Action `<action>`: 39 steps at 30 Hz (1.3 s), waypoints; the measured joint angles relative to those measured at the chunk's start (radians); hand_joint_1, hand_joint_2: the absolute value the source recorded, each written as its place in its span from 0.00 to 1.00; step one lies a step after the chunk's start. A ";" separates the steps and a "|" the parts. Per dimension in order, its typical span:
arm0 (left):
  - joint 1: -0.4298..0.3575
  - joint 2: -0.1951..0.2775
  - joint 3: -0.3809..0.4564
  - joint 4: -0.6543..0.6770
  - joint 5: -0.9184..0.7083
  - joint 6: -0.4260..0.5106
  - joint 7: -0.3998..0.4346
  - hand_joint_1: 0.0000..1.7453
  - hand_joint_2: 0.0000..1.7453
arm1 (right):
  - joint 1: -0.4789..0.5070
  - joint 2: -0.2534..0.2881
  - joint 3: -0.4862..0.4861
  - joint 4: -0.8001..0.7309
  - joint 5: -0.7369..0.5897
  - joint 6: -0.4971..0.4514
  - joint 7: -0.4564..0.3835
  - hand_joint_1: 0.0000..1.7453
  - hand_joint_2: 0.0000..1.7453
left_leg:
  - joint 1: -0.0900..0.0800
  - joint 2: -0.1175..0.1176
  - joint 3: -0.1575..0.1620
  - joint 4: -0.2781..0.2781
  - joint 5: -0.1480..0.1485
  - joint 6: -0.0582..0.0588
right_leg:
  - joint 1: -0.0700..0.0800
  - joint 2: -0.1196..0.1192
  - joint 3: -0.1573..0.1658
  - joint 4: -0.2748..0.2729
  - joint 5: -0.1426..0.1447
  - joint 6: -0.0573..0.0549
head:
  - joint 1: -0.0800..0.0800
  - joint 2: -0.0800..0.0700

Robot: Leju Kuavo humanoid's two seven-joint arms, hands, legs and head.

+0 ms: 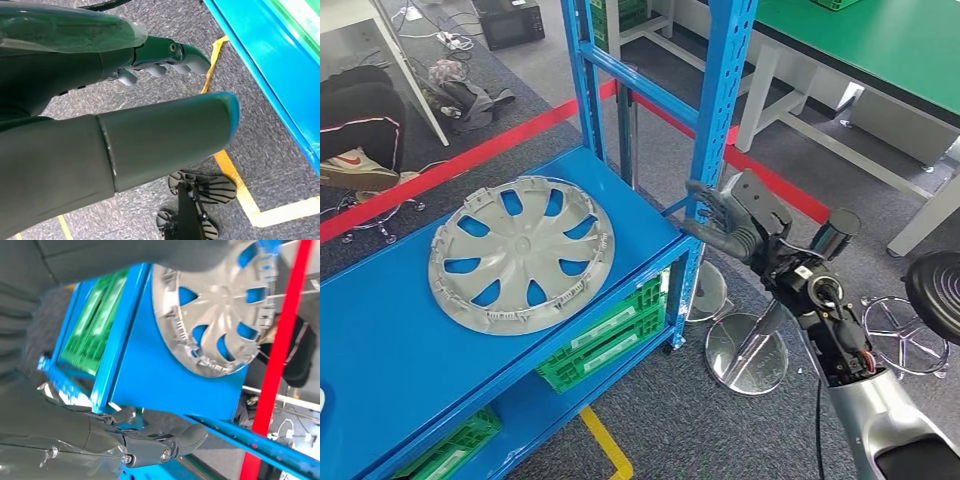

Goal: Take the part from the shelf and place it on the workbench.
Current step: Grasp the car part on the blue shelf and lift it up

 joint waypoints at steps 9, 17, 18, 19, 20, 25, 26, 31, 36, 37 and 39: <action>-0.009 -0.002 0.000 0.000 0.000 0.000 0.000 0.00 0.00 | -0.099 -0.024 0.042 0.098 0.083 0.052 -0.035 0.00 1.00 | 0.000 0.000 0.000 -0.001 0.000 0.000 | 0.000 -0.001 0.000 0.000 0.000 0.000 | 0.000 0.000; -0.014 -0.003 0.000 0.000 0.017 -0.002 0.001 0.00 0.00 | -0.299 -0.011 0.163 0.311 0.314 0.137 -0.203 0.00 1.00 | -0.001 -0.001 0.000 -0.002 0.002 0.000 | 0.001 0.000 0.001 0.000 0.000 0.000 | 0.001 0.000; -0.014 -0.003 0.000 0.000 0.021 -0.002 0.000 0.00 0.00 | -0.338 0.001 0.186 0.355 0.351 0.135 -0.238 0.00 1.00 | -0.001 -0.001 0.000 -0.002 0.002 -0.001 | 0.002 -0.001 0.001 0.000 0.001 0.000 | 0.001 0.000; -0.015 -0.003 0.000 0.000 0.023 -0.002 -0.001 0.00 0.00 | -0.376 0.015 0.210 0.401 0.386 0.130 -0.269 0.00 1.00 | -0.001 -0.001 0.000 -0.002 0.003 -0.001 | 0.002 -0.001 0.001 0.000 0.001 0.000 | 0.001 0.000; -0.015 -0.003 0.000 0.000 0.024 -0.002 -0.001 0.00 0.00 | -0.410 0.028 0.233 0.443 0.417 0.125 -0.293 0.00 1.00 | -0.001 -0.001 0.000 -0.002 0.003 -0.001 | 0.002 -0.001 0.001 0.000 0.001 0.000 | 0.001 0.000; -0.015 -0.003 0.000 0.000 0.022 -0.003 -0.004 0.00 0.00 | -0.515 0.099 0.336 0.620 0.519 0.108 -0.356 0.00 1.00 | 0.000 -0.003 0.000 -0.002 0.003 -0.002 | 0.003 -0.004 0.001 0.000 0.000 0.000 | 0.000 0.000; -0.015 -0.002 0.000 0.000 0.021 -0.003 -0.004 0.00 0.00 | -0.528 0.112 0.351 0.648 0.527 0.108 -0.361 0.00 1.00 | 0.000 -0.004 0.000 -0.003 0.003 -0.002 | 0.003 -0.004 0.001 0.000 0.000 0.000 | 0.000 0.000; -0.016 -0.002 0.000 0.000 0.018 -0.001 -0.009 0.00 0.00 | -0.578 0.173 0.402 0.782 0.531 0.090 -0.367 0.00 1.00 | 0.001 -0.004 0.000 -0.003 0.003 -0.002 | 0.003 -0.005 0.001 0.000 0.000 0.000 | -0.001 0.000; -0.016 -0.001 0.000 0.000 0.019 0.006 -0.013 0.00 0.00 | -0.610 0.218 0.428 0.875 0.528 0.071 -0.381 0.00 1.00 | 0.001 -0.003 0.000 -0.003 0.003 -0.002 | 0.003 -0.004 0.001 0.000 0.000 0.000 | -0.001 0.000; -0.015 -0.001 0.000 0.000 0.020 0.006 -0.015 0.00 0.00 | -0.613 0.226 0.431 0.889 0.520 0.071 -0.387 0.00 1.00 | 0.001 -0.003 0.000 -0.003 0.003 -0.002 | 0.003 -0.004 0.001 0.000 0.000 0.000 | -0.001 0.000; -0.015 -0.001 0.000 0.000 0.022 0.007 -0.018 0.00 0.00 | -0.618 0.243 0.433 0.911 0.500 0.076 -0.400 0.00 1.00 | 0.001 -0.003 0.000 -0.003 0.003 -0.002 | 0.003 -0.004 0.001 0.000 0.000 0.000 | -0.001 0.000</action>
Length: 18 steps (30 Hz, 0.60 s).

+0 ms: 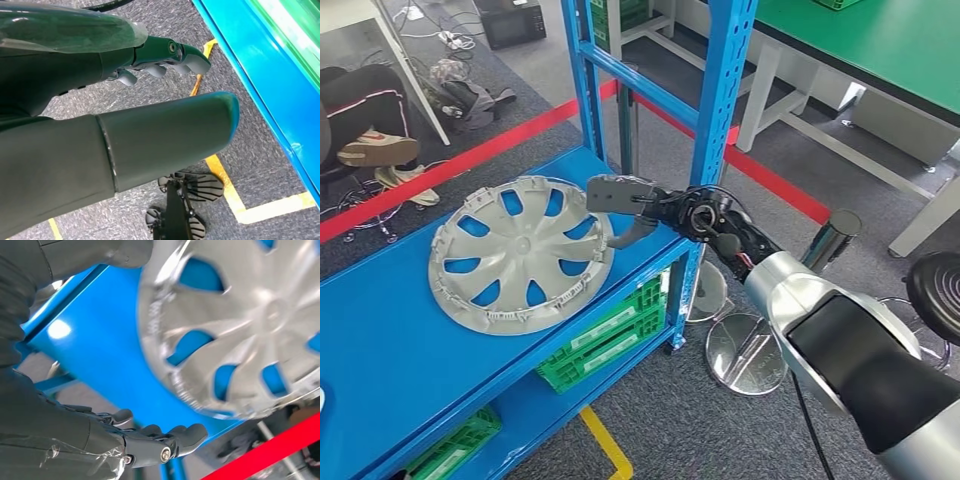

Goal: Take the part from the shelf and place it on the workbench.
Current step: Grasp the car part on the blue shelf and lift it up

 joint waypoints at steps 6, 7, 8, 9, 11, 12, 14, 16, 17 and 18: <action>0.005 0.002 0.000 0.000 0.002 0.001 -0.002 0.00 0.00 | -0.003 0.032 0.003 0.040 -0.021 0.005 -0.007 0.00 1.00 | 0.000 0.000 0.000 0.000 0.000 0.000 | 0.000 0.000 0.000 0.000 0.000 0.000 | 0.000 0.000; 0.005 0.002 0.000 0.000 0.002 0.002 -0.002 0.00 0.00 | -0.004 0.034 0.003 0.044 -0.022 0.006 -0.008 0.00 1.00 | 0.000 0.000 0.000 0.000 0.000 0.000 | 0.000 0.000 0.000 0.000 0.000 0.000 | 0.000 0.000; 0.005 0.003 0.000 0.000 0.002 0.002 -0.003 0.00 0.00 | -0.005 0.036 0.003 0.048 -0.024 0.008 -0.009 0.00 1.00 | 0.000 0.000 0.000 0.000 0.000 0.000 | 0.000 0.000 0.000 0.000 0.000 0.000 | 0.000 0.000; 0.005 0.003 0.000 0.000 0.002 0.003 -0.003 0.00 0.00 | -0.005 0.038 0.003 0.052 -0.026 0.012 -0.011 0.00 1.00 | 0.000 0.000 0.000 0.000 0.000 0.000 | 0.000 0.000 0.000 0.000 0.000 0.000 | 0.000 0.000; 0.006 0.003 0.000 0.000 0.003 0.005 -0.003 0.00 0.00 | -0.006 0.045 0.003 0.058 -0.036 0.020 -0.018 0.00 1.00 | 0.000 0.000 0.000 0.000 0.000 0.000 | 0.000 0.000 0.000 0.000 0.000 0.000 | 0.000 0.000; 0.007 0.003 0.000 0.000 0.004 0.006 -0.004 0.00 0.00 | -0.006 0.049 0.002 0.061 -0.042 0.024 -0.022 0.00 1.00 | 0.000 0.000 0.000 0.000 0.000 0.000 | 0.000 0.000 0.000 0.000 0.000 0.000 | 0.000 0.000; 0.009 0.004 0.000 0.000 0.006 0.009 -0.005 0.00 0.00 | -0.007 0.060 0.002 0.066 -0.051 0.032 -0.027 0.00 1.00 | 0.000 0.000 0.000 0.000 0.000 0.000 | 0.000 0.000 0.000 0.000 0.000 0.000 | 0.000 0.000; 0.011 0.005 0.000 0.000 0.007 0.010 -0.008 0.00 0.00 | -0.007 0.073 0.003 0.071 -0.048 0.041 -0.028 0.00 1.00 | 0.000 0.000 0.000 0.000 0.000 0.000 | 0.000 0.000 0.000 0.000 0.000 0.000 | 0.000 0.000; 0.012 0.006 0.000 0.000 0.007 0.010 -0.009 0.00 0.00 | -0.007 0.079 0.003 0.073 -0.040 0.044 -0.028 0.00 1.00 | 0.000 0.000 0.000 0.000 0.000 0.000 | 0.000 0.000 0.000 0.000 0.000 0.000 | 0.000 0.000; 0.012 0.006 0.000 0.000 0.007 0.010 -0.010 0.00 0.00 | -0.007 0.087 0.004 0.075 -0.028 0.045 -0.028 0.00 1.00 | 0.000 0.000 0.000 0.000 0.000 0.000 | 0.000 0.000 0.000 0.000 0.000 0.000 | 0.000 0.000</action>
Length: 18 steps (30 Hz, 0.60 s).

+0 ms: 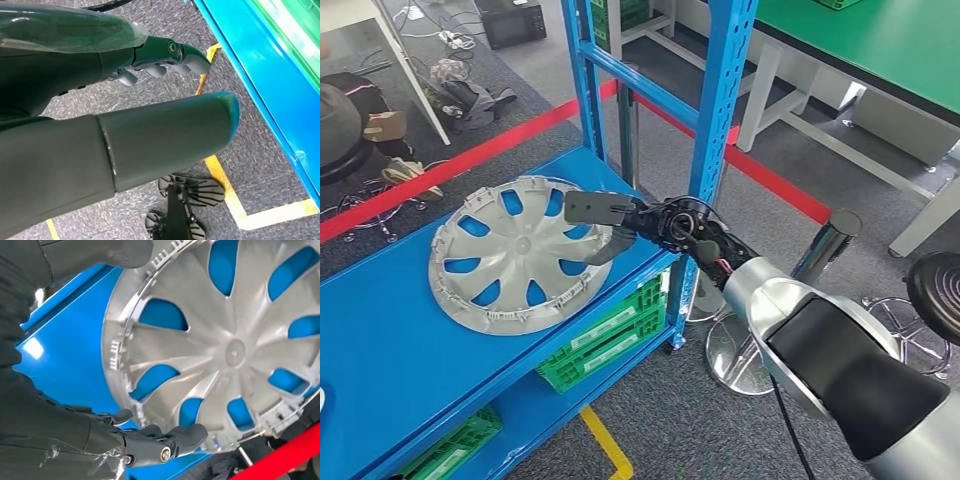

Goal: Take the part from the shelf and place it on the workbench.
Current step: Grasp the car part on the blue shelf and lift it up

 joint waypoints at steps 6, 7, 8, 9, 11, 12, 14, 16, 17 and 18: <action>-0.003 0.000 0.000 0.000 -0.016 0.001 0.002 0.00 0.00 | 0.001 0.053 0.022 0.020 0.067 0.003 0.006 0.00 1.00 | 0.002 0.000 0.000 0.000 0.000 0.000 | 0.000 0.000 -0.001 0.000 0.000 0.000 | 0.000 0.000; -0.005 0.000 0.000 0.000 -0.019 0.001 0.004 0.00 0.00 | 0.003 0.061 0.028 0.024 0.079 0.005 0.006 0.00 1.00 | 0.002 0.000 0.000 0.000 0.000 0.000 | 0.000 0.000 -0.001 0.000 0.000 0.000 | 0.000 0.000; -0.006 0.000 0.000 0.000 -0.022 0.001 0.006 0.00 0.00 | 0.005 0.069 0.035 0.028 0.092 0.007 0.007 0.00 1.00 | 0.002 0.000 0.000 0.000 0.000 0.000 | 0.000 0.000 -0.001 0.000 0.000 0.000 | 0.000 0.000; -0.008 0.000 0.000 0.000 -0.025 0.001 0.008 0.00 0.00 | 0.007 0.076 0.042 0.032 0.107 0.008 0.007 0.00 1.00 | 0.002 0.000 0.000 0.000 0.000 0.000 | 0.000 0.000 -0.001 0.000 0.000 0.000 | 0.000 0.000; -0.012 -0.001 0.000 0.000 -0.029 0.001 0.010 0.00 0.00 | 0.016 0.091 0.059 0.039 0.135 0.010 0.007 0.00 1.00 | 0.002 0.000 0.000 0.000 0.000 0.000 | 0.000 0.000 0.000 0.000 0.000 0.000 | 0.000 0.000; -0.014 -0.001 0.000 0.000 -0.031 0.001 0.010 0.00 0.00 | 0.021 0.098 0.067 0.042 0.149 0.011 0.006 0.00 1.00 | 0.002 0.000 0.000 0.000 0.000 0.000 | 0.000 0.000 0.000 0.000 0.000 0.000 | 0.000 0.000; -0.016 -0.002 0.000 0.000 -0.033 0.001 0.011 0.00 0.00 | 0.033 0.112 0.081 0.049 0.169 0.014 0.006 0.00 1.00 | 0.002 0.000 0.000 0.000 0.000 0.000 | 0.000 0.000 0.000 0.000 0.000 0.000 | 0.000 0.000; -0.017 -0.002 0.000 0.000 -0.035 0.001 0.011 0.00 0.00 | 0.042 0.125 0.095 0.057 0.182 0.019 0.007 0.00 1.00 | 0.002 0.000 0.000 0.000 0.000 0.000 | 0.000 0.000 -0.001 0.000 0.000 0.000 | 0.000 0.000; -0.018 -0.002 0.000 0.000 -0.036 0.001 0.011 0.00 0.00 | 0.046 0.130 0.101 0.061 0.188 0.023 0.008 0.00 1.00 | 0.002 0.000 0.000 0.000 0.000 0.000 | 0.000 0.000 -0.001 0.000 0.000 0.000 | 0.000 0.000; -0.019 -0.002 0.000 0.000 -0.038 0.001 0.011 0.00 0.00 | 0.050 0.136 0.108 0.065 0.195 0.026 0.009 0.00 1.00 | 0.002 0.000 0.000 0.000 0.000 0.000 | 0.000 0.000 -0.001 0.000 0.000 0.000 | 0.000 0.000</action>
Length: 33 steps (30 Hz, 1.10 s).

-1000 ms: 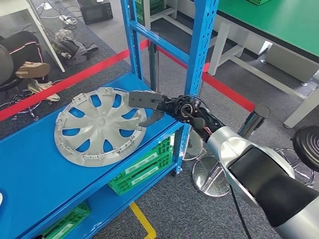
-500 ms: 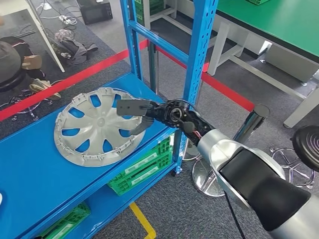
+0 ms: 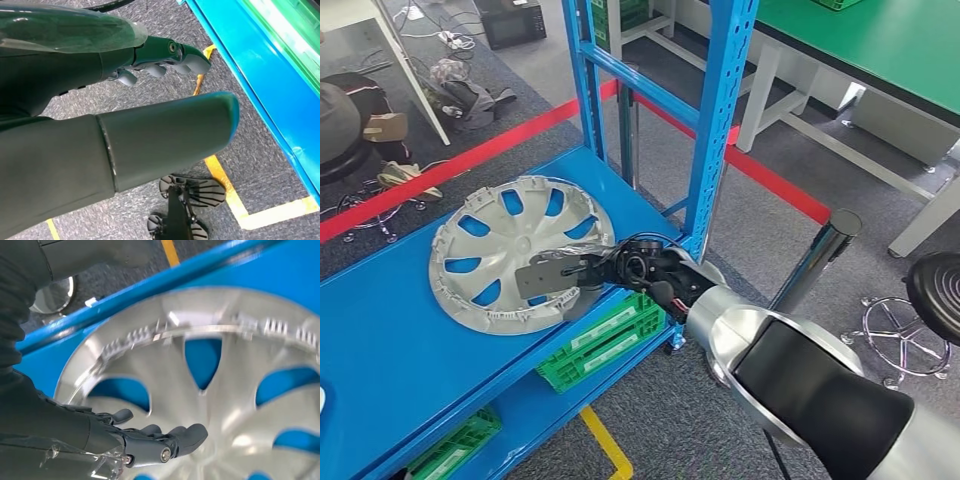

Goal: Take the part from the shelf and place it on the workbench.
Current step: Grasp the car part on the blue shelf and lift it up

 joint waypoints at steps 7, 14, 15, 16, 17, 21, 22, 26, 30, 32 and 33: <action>-0.003 0.000 0.000 0.000 -0.006 0.000 0.000 0.00 0.00 | 0.021 0.026 0.037 0.023 0.012 0.003 0.008 0.00 1.00 | 0.000 0.000 0.000 0.000 0.000 0.000 | 0.000 0.000 -0.001 0.000 0.000 0.000 | 0.000 0.000; -0.004 0.000 0.000 0.000 -0.006 0.000 0.000 0.00 0.00 | 0.023 0.035 0.061 0.039 0.012 0.003 0.009 0.00 1.00 | 0.000 0.000 0.000 0.000 0.000 0.000 | 0.000 0.000 -0.001 0.000 0.000 0.000 | 0.000 0.000; -0.004 0.000 0.000 0.000 -0.006 0.000 0.000 0.00 0.00 | 0.023 0.036 0.064 0.041 0.012 0.003 0.009 0.00 1.00 | 0.000 0.000 0.000 0.000 0.000 0.000 | 0.000 0.000 -0.001 0.000 0.000 0.000 | 0.000 0.000; -0.005 0.000 0.000 0.000 -0.006 0.000 0.000 0.00 0.00 | 0.023 0.037 0.067 0.043 0.012 0.003 0.009 0.00 1.00 | 0.000 0.000 0.000 0.000 0.000 0.000 | 0.000 0.000 -0.001 0.000 0.000 0.000 | 0.000 0.000; -0.005 0.000 0.000 0.000 -0.006 0.000 0.000 0.00 0.00 | 0.023 0.037 0.069 0.045 0.012 0.003 0.009 0.00 1.00 | 0.000 0.000 0.000 0.000 0.000 0.000 | 0.000 0.000 -0.001 0.000 0.000 0.000 | 0.000 0.000; -0.005 0.000 0.000 0.000 -0.006 0.000 0.000 0.00 0.00 | 0.023 0.039 0.072 0.048 0.012 0.002 0.009 0.00 1.00 | 0.000 0.000 0.000 0.000 0.000 0.000 | 0.000 0.000 -0.001 0.000 0.000 0.000 | 0.000 0.000; -0.005 0.000 0.000 0.000 -0.006 0.000 0.000 0.00 0.00 | 0.023 0.039 0.072 0.049 0.012 0.002 0.009 0.00 1.00 | 0.000 0.000 0.000 0.000 0.000 0.000 | 0.000 0.000 -0.001 0.000 0.000 0.000 | 0.000 0.000; -0.005 0.000 0.000 0.000 -0.006 0.000 0.000 0.00 0.00 | 0.022 0.039 0.077 0.051 0.012 0.002 0.009 0.00 1.00 | 0.000 0.000 0.000 0.000 0.000 0.000 | 0.000 0.000 -0.001 0.000 0.000 0.000 | 0.000 0.000; -0.005 0.000 0.000 0.000 -0.006 0.000 0.000 0.00 0.00 | 0.021 0.040 0.081 0.052 0.012 0.002 0.009 0.00 1.00 | 0.000 0.000 0.000 0.000 0.000 0.000 | 0.000 0.000 0.000 0.000 0.000 0.000 | 0.000 0.000; -0.005 0.000 0.000 0.000 -0.006 0.000 0.000 0.00 0.00 | 0.021 0.040 0.083 0.053 0.012 0.002 0.009 0.00 1.00 | 0.000 0.000 0.000 0.000 0.000 0.000 | 0.000 0.000 0.000 0.000 0.000 0.000 | 0.000 0.000; -0.005 0.000 0.000 0.000 -0.006 0.000 0.000 0.00 0.00 | 0.021 0.040 0.083 0.053 0.012 0.002 0.009 0.00 1.00 | 0.000 0.000 0.000 0.000 0.000 0.000 | 0.000 0.000 0.000 0.000 0.000 0.000 | 0.000 0.000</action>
